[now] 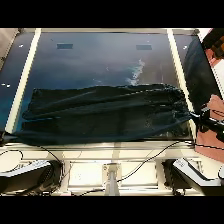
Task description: Fold the clothes and pants, and hang the long-sleeved shirts on hangers.
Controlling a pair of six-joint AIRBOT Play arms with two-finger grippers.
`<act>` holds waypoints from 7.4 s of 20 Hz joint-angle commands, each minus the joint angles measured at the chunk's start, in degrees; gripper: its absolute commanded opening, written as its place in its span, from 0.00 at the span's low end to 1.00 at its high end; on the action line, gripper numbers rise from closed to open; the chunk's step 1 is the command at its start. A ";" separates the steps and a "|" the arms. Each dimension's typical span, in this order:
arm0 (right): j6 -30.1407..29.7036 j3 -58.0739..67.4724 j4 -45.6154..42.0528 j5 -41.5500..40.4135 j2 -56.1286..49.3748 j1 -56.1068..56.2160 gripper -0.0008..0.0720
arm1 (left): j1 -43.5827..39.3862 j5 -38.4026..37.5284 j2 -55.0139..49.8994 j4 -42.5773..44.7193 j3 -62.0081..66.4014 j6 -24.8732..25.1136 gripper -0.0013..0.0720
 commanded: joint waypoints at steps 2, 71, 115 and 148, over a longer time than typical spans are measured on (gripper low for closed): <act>3.26 3.30 2.95 -2.71 3.69 6.49 0.08 | -1.38 3.15 -0.04 -11.43 1.66 -1.01 0.07; 16.85 35.26 -10.21 -28.79 -23.04 44.54 0.94 | -18.43 28.98 -5.81 -12.04 1.27 -8.39 0.98; 19.91 35.28 -8.52 -23.26 -23.04 44.54 0.94 | -20.26 34.23 -17.44 -33.48 1.31 -2.29 0.07; 9.46 62.23 7.63 -39.41 -47.36 92.96 0.08 | -45.11 29.90 1.11 -13.55 32.74 -10.88 0.07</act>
